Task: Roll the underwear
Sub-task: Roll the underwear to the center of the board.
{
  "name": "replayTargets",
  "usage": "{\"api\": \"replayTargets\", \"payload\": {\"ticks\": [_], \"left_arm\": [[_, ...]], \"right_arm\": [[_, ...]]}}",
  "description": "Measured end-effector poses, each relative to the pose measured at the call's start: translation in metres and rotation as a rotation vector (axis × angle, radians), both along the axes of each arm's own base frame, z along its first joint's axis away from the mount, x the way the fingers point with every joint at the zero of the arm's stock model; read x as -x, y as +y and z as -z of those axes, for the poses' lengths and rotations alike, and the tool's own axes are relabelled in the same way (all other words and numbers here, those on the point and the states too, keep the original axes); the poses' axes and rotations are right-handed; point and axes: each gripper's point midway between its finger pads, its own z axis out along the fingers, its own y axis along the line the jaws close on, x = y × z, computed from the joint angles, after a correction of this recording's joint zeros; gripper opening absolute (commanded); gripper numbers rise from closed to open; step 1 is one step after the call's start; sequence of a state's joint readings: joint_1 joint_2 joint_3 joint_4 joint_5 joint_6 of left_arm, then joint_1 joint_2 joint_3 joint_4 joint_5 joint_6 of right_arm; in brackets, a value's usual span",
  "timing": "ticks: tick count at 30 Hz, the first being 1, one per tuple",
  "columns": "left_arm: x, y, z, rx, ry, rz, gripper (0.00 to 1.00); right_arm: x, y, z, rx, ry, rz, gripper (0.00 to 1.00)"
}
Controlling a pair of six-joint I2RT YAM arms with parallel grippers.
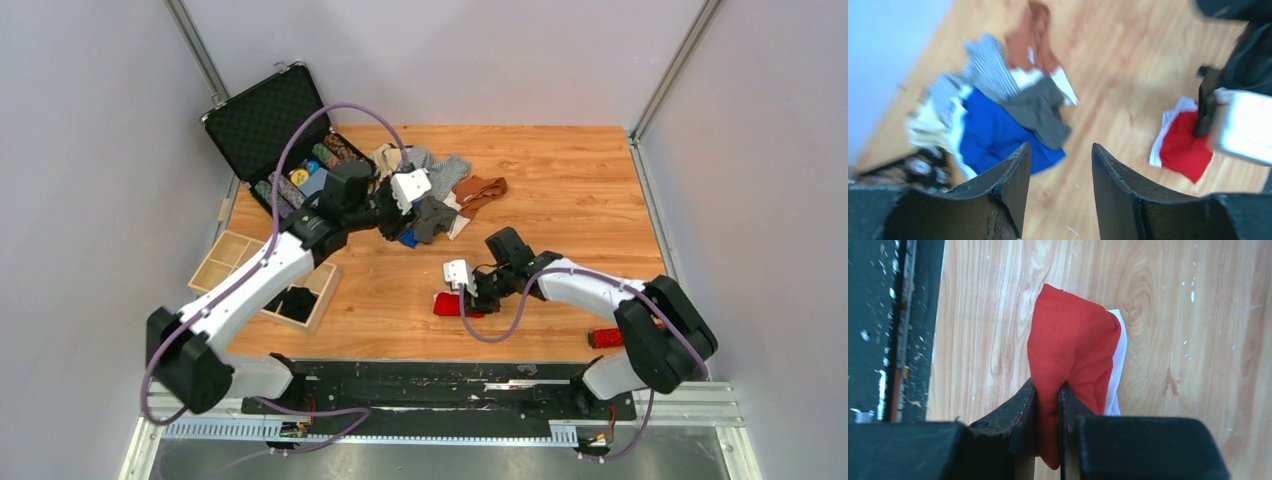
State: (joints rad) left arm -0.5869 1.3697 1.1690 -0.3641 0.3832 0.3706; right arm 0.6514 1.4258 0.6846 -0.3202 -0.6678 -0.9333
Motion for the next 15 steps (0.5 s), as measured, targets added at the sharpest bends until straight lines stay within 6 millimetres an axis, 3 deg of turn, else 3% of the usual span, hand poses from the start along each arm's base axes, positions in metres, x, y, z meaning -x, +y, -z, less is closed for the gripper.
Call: {"api": "replayTargets", "payload": {"ticks": [3, 5, 7, 12, 15], "left_arm": [[0.011, -0.005, -0.046, 0.044, -0.192, 0.01, 0.56], [0.023, -0.012, -0.05, 0.034, -0.268, 0.054, 0.56], [0.035, -0.018, -0.03, -0.013, -0.292, 0.116, 0.56], [0.078, -0.02, 0.068, -0.211, -0.263, 0.323, 0.57], [0.102, -0.031, 0.098, -0.271, -0.289, 0.465, 0.59]], "right_arm": [[-0.005, 0.0, -0.001, -0.016, 0.146, 0.06, 0.0], [-0.006, 0.0, 0.001, -0.021, 0.225, 0.086, 0.0], [-0.007, 0.0, 0.001, -0.025, 0.299, 0.112, 0.0], [-0.019, 0.0, -0.002, -0.035, 0.535, 0.201, 0.0], [-0.027, -0.004, -0.002, -0.051, 0.703, 0.267, 0.0]]}}
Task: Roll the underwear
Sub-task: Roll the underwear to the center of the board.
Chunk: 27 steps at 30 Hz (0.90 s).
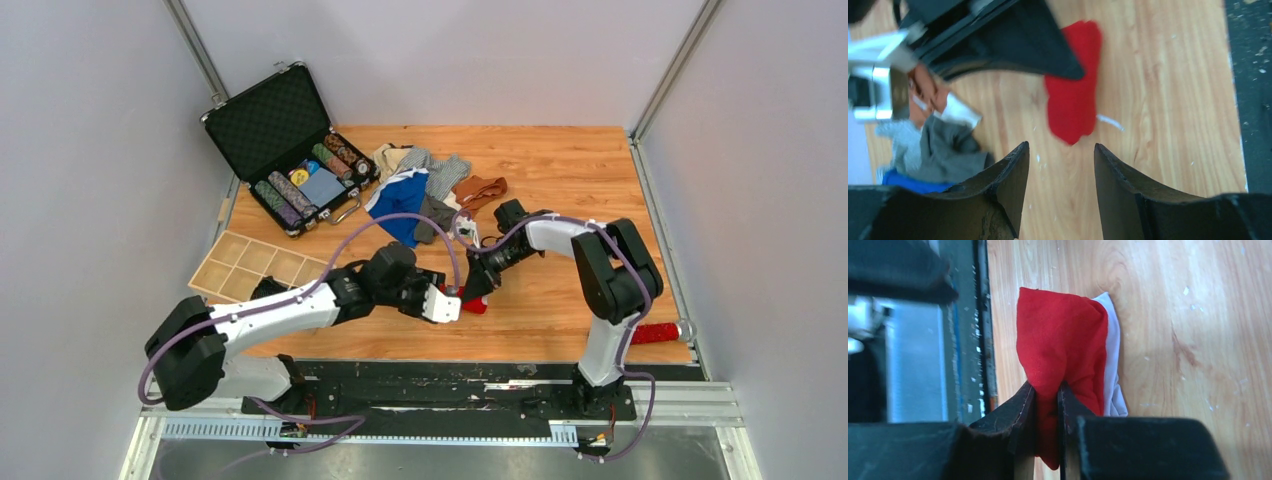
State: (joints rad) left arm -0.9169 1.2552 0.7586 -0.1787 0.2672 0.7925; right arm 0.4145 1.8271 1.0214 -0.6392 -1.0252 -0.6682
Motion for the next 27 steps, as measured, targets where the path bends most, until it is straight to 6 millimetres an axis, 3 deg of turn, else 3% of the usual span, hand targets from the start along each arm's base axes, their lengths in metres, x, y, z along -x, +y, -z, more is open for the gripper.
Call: {"api": "replayTargets", "payload": {"ticks": [3, 8, 12, 27], "left_arm": [[0.011, -0.022, 0.01, -0.007, -0.042, 0.116, 0.6], [0.003, -0.044, 0.033, -0.017, -0.08, 0.177, 0.62], [0.0, -0.05, 0.061, -0.055, -0.058, 0.172, 0.64], [-0.022, -0.07, 0.087, -0.063, -0.075, 0.118, 0.65]], "right_arm": [[-0.006, -0.006, 0.001, -0.015, 0.162, 0.066, 0.0], [-0.004, -0.016, 0.002, 0.004, 0.283, 0.128, 0.0], [-0.005, -0.015, 0.003, 0.034, 0.37, 0.161, 0.01], [-0.016, -0.018, 0.009, 0.148, 0.762, 0.302, 0.02]]}}
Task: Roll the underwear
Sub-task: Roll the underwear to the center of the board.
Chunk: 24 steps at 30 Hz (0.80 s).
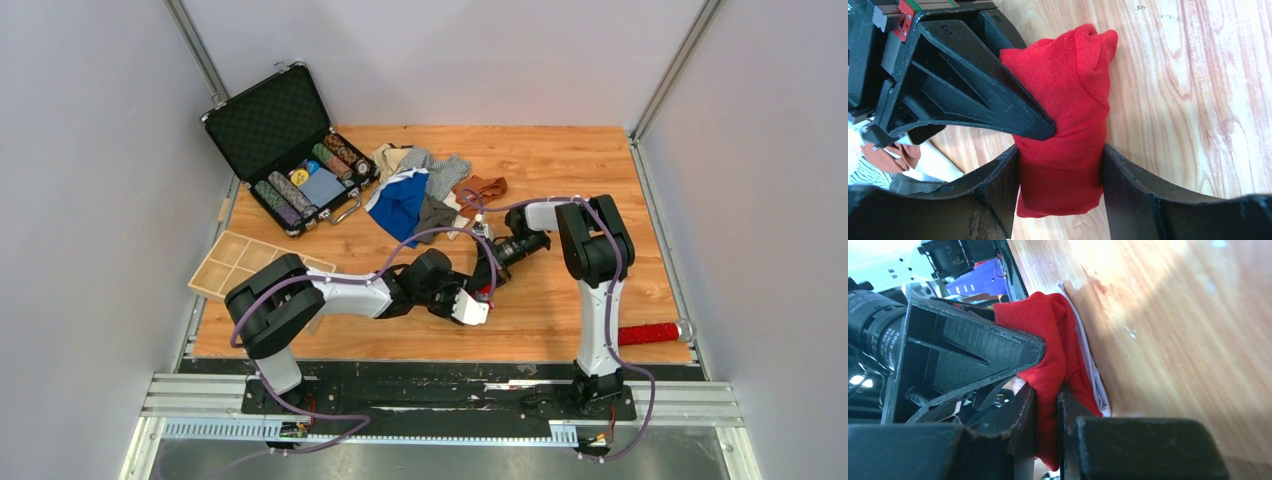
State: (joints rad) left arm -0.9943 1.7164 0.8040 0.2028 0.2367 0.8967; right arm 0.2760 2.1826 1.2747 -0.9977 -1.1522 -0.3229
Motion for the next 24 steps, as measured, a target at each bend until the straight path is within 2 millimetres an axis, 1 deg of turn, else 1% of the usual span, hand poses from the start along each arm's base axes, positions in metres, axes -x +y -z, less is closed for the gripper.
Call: {"api": "replayTargets", "payload": {"ticks": [2, 4, 8, 9, 10, 11, 12, 14, 16, 17, 18, 19, 21, 24], "left_arm": [[-0.002, -0.003, 0.0, 0.0, -0.001, 0.001, 0.64], [-0.003, -0.007, 0.001, -0.002, -0.002, 0.009, 0.61], [-0.006, -0.014, 0.004, -0.026, -0.016, 0.048, 0.47], [-0.007, -0.015, 0.005, -0.036, -0.019, 0.059, 0.39], [-0.008, -0.016, 0.006, -0.05, -0.024, 0.074, 0.33], [-0.008, -0.017, 0.007, -0.069, -0.023, 0.086, 0.23], [-0.009, -0.018, 0.009, -0.087, -0.02, 0.097, 0.18], [-0.01, -0.019, 0.01, -0.127, -0.009, 0.117, 0.04], [-0.012, -0.02, 0.01, -0.164, 0.004, 0.129, 0.0], [-0.015, -0.021, 0.009, -0.177, 0.012, 0.131, 0.0], [-0.019, -0.02, 0.008, -0.188, 0.015, 0.128, 0.0], [-0.023, -0.019, 0.008, -0.197, 0.018, 0.125, 0.0], [-0.032, -0.013, 0.008, -0.217, 0.031, 0.116, 0.0], [-0.035, -0.014, 0.008, -0.24, 0.061, 0.135, 0.0]], "right_arm": [[-0.001, -0.002, 0.0, 0.008, 0.044, 0.016, 0.03], [-0.001, -0.005, 0.001, 0.017, 0.08, 0.029, 0.05], [-0.002, -0.011, 0.001, 0.023, 0.113, 0.041, 0.1], [-0.002, -0.011, 0.001, 0.025, 0.112, 0.039, 0.12], [-0.002, -0.012, 0.002, 0.029, 0.111, 0.035, 0.15], [-0.002, -0.013, 0.002, 0.032, 0.112, 0.033, 0.2], [-0.003, -0.013, 0.002, 0.035, 0.112, 0.031, 0.25], [-0.004, -0.015, 0.002, 0.041, 0.116, 0.028, 0.49], [-0.006, -0.018, 0.004, 0.052, 0.102, 0.02, 0.7], [-0.007, -0.02, 0.004, 0.043, 0.079, 0.013, 0.82], [-0.009, -0.023, 0.002, 0.045, 0.034, -0.004, 0.96], [-0.011, -0.024, -0.001, 0.051, 0.017, -0.007, 1.0], [-0.014, -0.026, -0.011, 0.065, 0.018, 0.001, 1.0], [-0.026, -0.035, -0.015, 0.11, 0.021, 0.03, 1.0]]}}
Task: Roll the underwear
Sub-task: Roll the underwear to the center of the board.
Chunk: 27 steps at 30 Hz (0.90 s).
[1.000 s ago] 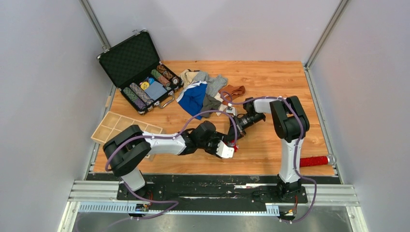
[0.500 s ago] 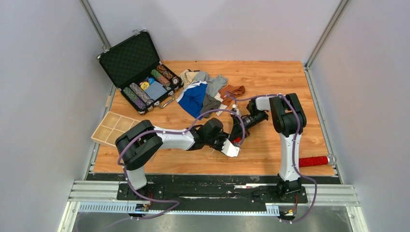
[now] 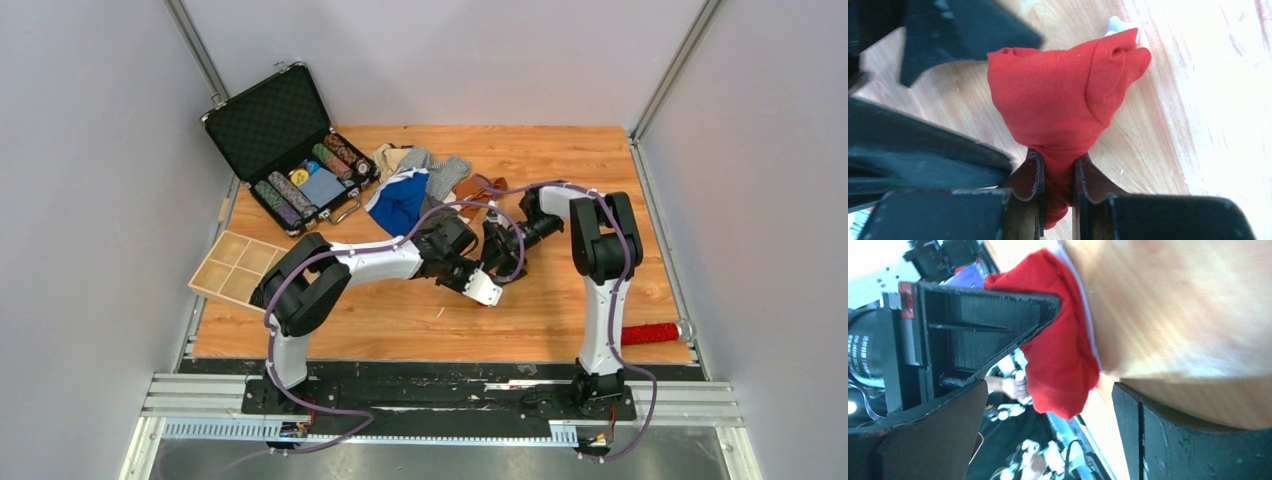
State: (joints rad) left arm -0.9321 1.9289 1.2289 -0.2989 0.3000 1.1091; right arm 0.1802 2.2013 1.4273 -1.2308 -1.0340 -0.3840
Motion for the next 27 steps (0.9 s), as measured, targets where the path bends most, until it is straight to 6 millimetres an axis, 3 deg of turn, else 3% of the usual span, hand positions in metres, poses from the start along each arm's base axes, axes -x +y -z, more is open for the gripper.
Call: {"api": "replayTargets", "payload": {"ticks": [2, 4, 6, 10, 12, 15, 17, 19, 24, 27], "left_arm": [[0.001, -0.001, -0.001, -0.018, 0.023, 0.009, 0.0], [0.005, -0.006, 0.0, -0.024, 0.049, 0.027, 0.0], [0.011, -0.01, 0.0, -0.03, 0.074, 0.044, 0.0], [0.02, -0.012, -0.001, -0.049, 0.138, 0.05, 0.0], [0.022, -0.013, -0.001, -0.053, 0.169, 0.036, 0.0], [0.026, -0.014, -0.001, -0.06, 0.213, 0.013, 0.0], [0.027, -0.015, -0.001, -0.064, 0.239, -0.002, 0.0], [0.03, -0.016, -0.001, -0.068, 0.266, -0.017, 0.0], [0.038, -0.017, -0.001, -0.082, 0.34, -0.048, 0.0], [0.042, -0.018, 0.0, -0.092, 0.388, -0.068, 0.0]], "right_arm": [[-0.014, -0.008, -0.002, 0.027, -0.05, 0.016, 1.0], [-0.039, -0.019, -0.007, 0.048, -0.185, 0.03, 1.0], [-0.068, -0.035, -0.025, 0.061, -0.367, 0.06, 1.0], [-0.112, -0.087, -0.102, 0.13, -0.865, 0.188, 1.0], [-0.114, -0.122, -0.151, 0.234, -1.152, 0.284, 1.0], [-0.086, -0.14, -0.204, 0.331, -1.49, 0.356, 0.96], [-0.058, -0.132, -0.213, 0.325, -1.628, 0.33, 0.89], [-0.033, -0.124, -0.203, 0.307, -1.696, 0.278, 0.84], [0.028, -0.112, -0.149, 0.285, -1.757, 0.111, 0.76], [0.064, -0.099, -0.146, 0.221, -1.874, -0.02, 0.78]]}}
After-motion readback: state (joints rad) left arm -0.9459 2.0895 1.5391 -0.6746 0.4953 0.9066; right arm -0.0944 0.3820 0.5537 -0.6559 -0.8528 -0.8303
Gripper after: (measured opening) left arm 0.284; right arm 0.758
